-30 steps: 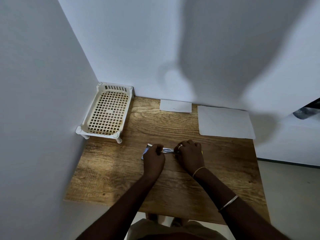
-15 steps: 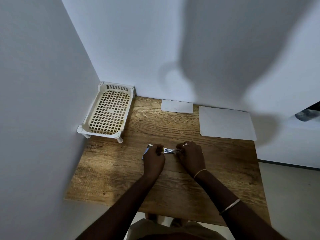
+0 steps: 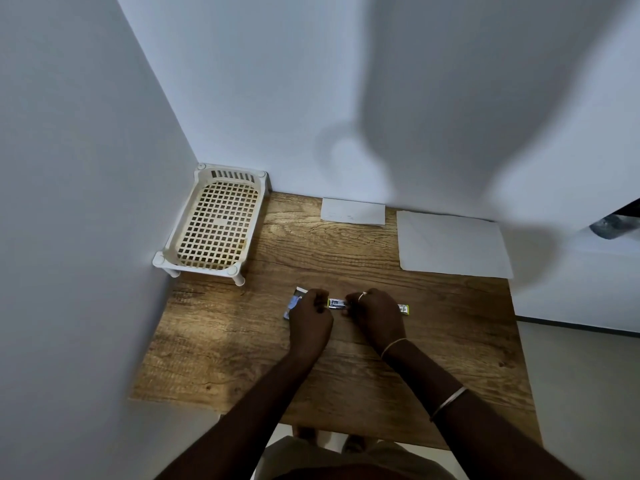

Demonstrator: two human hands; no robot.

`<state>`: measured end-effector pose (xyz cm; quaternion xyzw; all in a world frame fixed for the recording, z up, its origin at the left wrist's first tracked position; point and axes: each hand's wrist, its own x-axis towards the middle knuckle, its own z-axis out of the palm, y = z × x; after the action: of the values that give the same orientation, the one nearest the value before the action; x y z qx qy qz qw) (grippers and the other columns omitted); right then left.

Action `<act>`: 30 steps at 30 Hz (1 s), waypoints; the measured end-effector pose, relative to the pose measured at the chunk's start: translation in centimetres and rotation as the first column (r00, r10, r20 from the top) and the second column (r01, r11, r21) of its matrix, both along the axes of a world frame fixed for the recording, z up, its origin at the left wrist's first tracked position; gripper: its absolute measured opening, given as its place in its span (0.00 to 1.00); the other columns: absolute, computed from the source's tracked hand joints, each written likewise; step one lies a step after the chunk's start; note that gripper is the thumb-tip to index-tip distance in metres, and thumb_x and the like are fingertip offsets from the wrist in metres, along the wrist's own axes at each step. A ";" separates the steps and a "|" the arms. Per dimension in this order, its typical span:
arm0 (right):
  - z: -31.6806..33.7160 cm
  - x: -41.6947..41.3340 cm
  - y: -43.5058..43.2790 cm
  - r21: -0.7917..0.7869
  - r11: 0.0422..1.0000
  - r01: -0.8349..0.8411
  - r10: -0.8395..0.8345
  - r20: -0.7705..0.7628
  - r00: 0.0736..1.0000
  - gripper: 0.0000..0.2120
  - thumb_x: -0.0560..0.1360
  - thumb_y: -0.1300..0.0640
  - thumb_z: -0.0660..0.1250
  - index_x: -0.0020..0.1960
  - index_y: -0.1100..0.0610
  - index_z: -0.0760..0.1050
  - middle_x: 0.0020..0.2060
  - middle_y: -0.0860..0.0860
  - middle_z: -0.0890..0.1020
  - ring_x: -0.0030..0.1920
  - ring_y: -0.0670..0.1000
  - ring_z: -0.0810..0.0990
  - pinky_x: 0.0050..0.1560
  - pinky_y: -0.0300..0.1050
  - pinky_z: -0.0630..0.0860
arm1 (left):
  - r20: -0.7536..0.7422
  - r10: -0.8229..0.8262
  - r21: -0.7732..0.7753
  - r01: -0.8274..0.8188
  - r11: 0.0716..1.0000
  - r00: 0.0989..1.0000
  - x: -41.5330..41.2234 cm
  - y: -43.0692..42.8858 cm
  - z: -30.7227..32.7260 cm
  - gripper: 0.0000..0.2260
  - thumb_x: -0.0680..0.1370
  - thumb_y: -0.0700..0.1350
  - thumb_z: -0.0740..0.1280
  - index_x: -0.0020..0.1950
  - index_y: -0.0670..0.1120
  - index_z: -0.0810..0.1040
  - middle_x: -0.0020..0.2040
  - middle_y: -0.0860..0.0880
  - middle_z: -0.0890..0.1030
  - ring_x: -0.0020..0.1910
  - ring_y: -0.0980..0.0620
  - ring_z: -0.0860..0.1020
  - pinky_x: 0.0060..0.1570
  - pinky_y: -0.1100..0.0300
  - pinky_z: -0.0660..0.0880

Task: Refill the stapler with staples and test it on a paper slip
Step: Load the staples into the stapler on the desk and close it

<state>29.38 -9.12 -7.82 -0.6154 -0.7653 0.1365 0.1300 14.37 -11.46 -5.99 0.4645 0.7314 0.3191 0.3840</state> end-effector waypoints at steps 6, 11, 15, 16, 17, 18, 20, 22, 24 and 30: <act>-0.5 -0.1 -0.1 -0.044 0.998 0.048 -0.054 -0.131 0.990 0.09 0.69 0.56 0.78 0.48 0.56 0.87 0.40 0.56 0.86 0.43 0.58 0.82 0.45 0.51 0.77 | 0.003 0.001 -0.004 -0.001 1.000 1.000 0.0 0.0 -0.4 0.16 0.75 0.30 0.66 0.59 0.42 0.84 0.44 0.66 0.73 0.43 0.70 0.73 0.44 0.84 0.67; -0.9 -0.2 -0.1 0.052 0.999 0.000 0.008 -0.164 0.986 0.04 0.67 0.62 0.80 0.41 0.58 0.87 0.35 0.55 0.84 0.38 0.58 0.81 0.40 0.48 0.77 | 0.004 0.000 0.007 0.000 1.000 1.000 0.1 0.0 -0.7 0.16 0.75 0.30 0.66 0.59 0.42 0.84 0.48 0.57 0.79 0.48 0.60 0.77 0.44 0.83 0.69; -1.3 -0.1 -0.1 0.094 0.995 -0.013 0.028 -0.165 0.986 0.03 0.68 0.63 0.79 0.40 0.58 0.86 0.36 0.54 0.83 0.39 0.58 0.80 0.40 0.48 0.76 | 0.011 -0.003 0.013 0.002 1.000 1.000 0.0 0.0 -0.9 0.16 0.75 0.31 0.66 0.60 0.42 0.83 0.54 0.51 0.82 0.52 0.59 0.78 0.44 0.81 0.69; -1.3 0.0 -0.1 0.096 0.995 -0.021 0.037 -0.166 0.985 0.04 0.67 0.63 0.80 0.41 0.58 0.86 0.37 0.55 0.84 0.39 0.59 0.81 0.40 0.49 0.77 | 0.010 -0.004 0.016 0.004 1.000 1.000 -0.1 0.0 -0.9 0.16 0.75 0.31 0.66 0.60 0.42 0.83 0.53 0.51 0.82 0.51 0.59 0.78 0.44 0.82 0.69; -1.3 0.1 -0.1 0.091 0.996 -0.023 0.038 -0.169 0.985 0.06 0.67 0.62 0.80 0.43 0.58 0.86 0.38 0.55 0.84 0.40 0.59 0.81 0.41 0.50 0.78 | 0.008 -0.006 0.020 0.006 1.000 1.000 -0.1 0.0 -0.9 0.16 0.75 0.31 0.66 0.60 0.42 0.83 0.52 0.52 0.81 0.50 0.59 0.77 0.44 0.83 0.68; -1.2 0.4 -0.1 0.076 0.997 -0.015 0.027 -0.168 0.985 0.09 0.67 0.61 0.80 0.46 0.58 0.86 0.41 0.55 0.85 0.42 0.59 0.82 0.43 0.51 0.78 | 0.006 -0.009 0.022 0.008 1.000 1.000 -0.2 0.0 -0.9 0.16 0.75 0.30 0.66 0.59 0.42 0.83 0.51 0.53 0.81 0.50 0.59 0.77 0.45 0.83 0.68; -1.2 1.4 -0.3 0.049 0.998 0.030 -0.024 -0.116 0.993 0.14 0.67 0.57 0.79 0.52 0.57 0.85 0.45 0.55 0.85 0.46 0.59 0.81 0.46 0.54 0.79 | 0.004 -0.022 0.018 0.022 1.000 1.000 -0.5 0.0 -1.1 0.17 0.74 0.30 0.66 0.60 0.42 0.83 0.52 0.52 0.81 0.52 0.58 0.78 0.45 0.82 0.69; -1.4 3.1 -0.8 0.007 0.995 0.101 -0.101 -0.037 0.994 0.18 0.67 0.54 0.79 0.55 0.55 0.84 0.50 0.53 0.85 0.51 0.59 0.81 0.50 0.54 0.77 | -0.004 -0.060 0.028 0.060 0.998 0.998 -0.7 0.0 -1.2 0.18 0.74 0.29 0.66 0.61 0.41 0.82 0.55 0.48 0.83 0.53 0.58 0.79 0.47 0.80 0.70; -1.5 4.9 -1.6 -0.037 0.984 0.173 -0.172 0.034 0.985 0.20 0.67 0.51 0.80 0.58 0.52 0.83 0.54 0.51 0.84 0.57 0.57 0.79 0.54 0.54 0.76 | -0.030 -0.121 0.049 0.123 0.991 0.992 -0.9 0.1 -1.3 0.20 0.73 0.29 0.65 0.63 0.41 0.81 0.57 0.47 0.84 0.55 0.56 0.79 0.52 0.76 0.70; -1.5 8.4 -2.8 -0.066 0.973 0.222 -0.204 0.212 0.956 0.18 0.75 0.56 0.72 0.65 0.52 0.79 0.65 0.54 0.79 0.67 0.58 0.72 0.64 0.55 0.73 | -0.151 -0.316 0.024 0.323 0.946 0.937 -1.0 0.2 -2.3 0.26 0.73 0.32 0.68 0.71 0.47 0.76 0.66 0.50 0.80 0.66 0.52 0.76 0.65 0.65 0.68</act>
<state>37.74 -11.88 -9.29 -0.7103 -0.6969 0.0919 0.0375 13.33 -11.23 -8.29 0.6083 0.6642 0.2356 0.3652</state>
